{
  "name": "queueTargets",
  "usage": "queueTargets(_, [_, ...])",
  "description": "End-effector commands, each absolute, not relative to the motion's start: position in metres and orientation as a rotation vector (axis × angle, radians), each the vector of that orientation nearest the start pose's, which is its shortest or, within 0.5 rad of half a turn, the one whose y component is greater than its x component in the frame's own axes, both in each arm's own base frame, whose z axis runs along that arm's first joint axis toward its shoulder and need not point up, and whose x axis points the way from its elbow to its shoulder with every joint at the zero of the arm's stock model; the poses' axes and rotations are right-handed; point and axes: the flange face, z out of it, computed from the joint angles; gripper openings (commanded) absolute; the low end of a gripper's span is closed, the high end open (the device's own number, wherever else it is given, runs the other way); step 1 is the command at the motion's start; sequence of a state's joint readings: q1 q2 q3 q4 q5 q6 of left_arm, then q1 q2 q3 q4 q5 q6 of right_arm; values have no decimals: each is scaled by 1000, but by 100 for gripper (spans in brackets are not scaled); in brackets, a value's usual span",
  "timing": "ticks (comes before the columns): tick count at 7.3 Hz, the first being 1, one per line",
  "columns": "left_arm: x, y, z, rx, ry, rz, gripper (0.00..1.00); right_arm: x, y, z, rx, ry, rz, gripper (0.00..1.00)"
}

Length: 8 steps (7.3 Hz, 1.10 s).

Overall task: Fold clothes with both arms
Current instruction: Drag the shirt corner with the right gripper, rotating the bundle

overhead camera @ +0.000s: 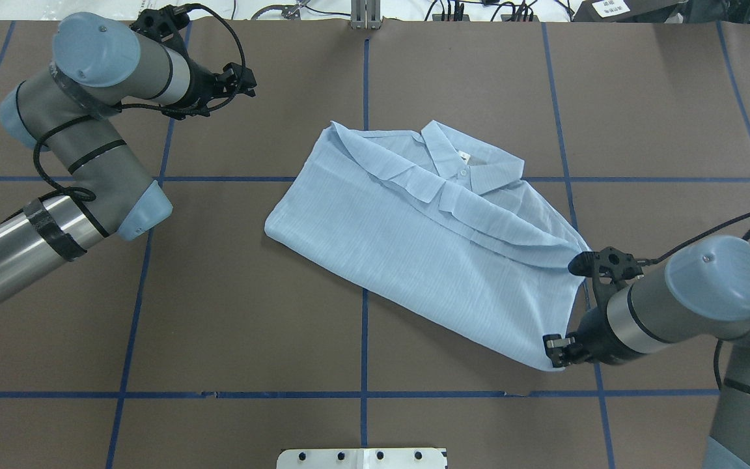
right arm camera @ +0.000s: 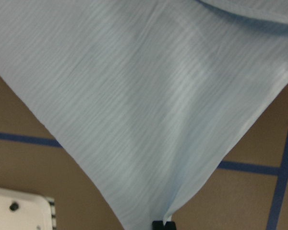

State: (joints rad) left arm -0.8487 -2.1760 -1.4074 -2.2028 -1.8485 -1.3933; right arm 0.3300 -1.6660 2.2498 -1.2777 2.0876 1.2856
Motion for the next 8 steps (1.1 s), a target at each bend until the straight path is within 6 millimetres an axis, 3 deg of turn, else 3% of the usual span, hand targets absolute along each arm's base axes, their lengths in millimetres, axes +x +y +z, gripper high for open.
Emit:
queueTargets(1, [396,-607,303,311,1071,-448,99,-378,-143,320,-305,-990,-295,0])
queueTargets(2, [399,-604,304,309,1071,-444,99,-382,-137,321,-307,-985,-306,99])
queueTargets(3, [405,-598,300,306,1079,-429,99,-383,-146,314,-290,-1003,-289,100])
queueTargets(4, [422,-581,293,289,1089,-397,99,-375,-179,300,-234,-1045,-221,100])
queueTargets(5, [450,-550,281,242,1072,-352,99,-368,-211,279,-160,-1098,-157,100])
queueTargets(7, [484,-473,235,107,1017,-354,99,-344,-255,263,-33,-1130,-41,100])
queueTargets(8, [509,-435,222,85,993,-366,99,-336,-270,257,-1,-1144,-8,100])
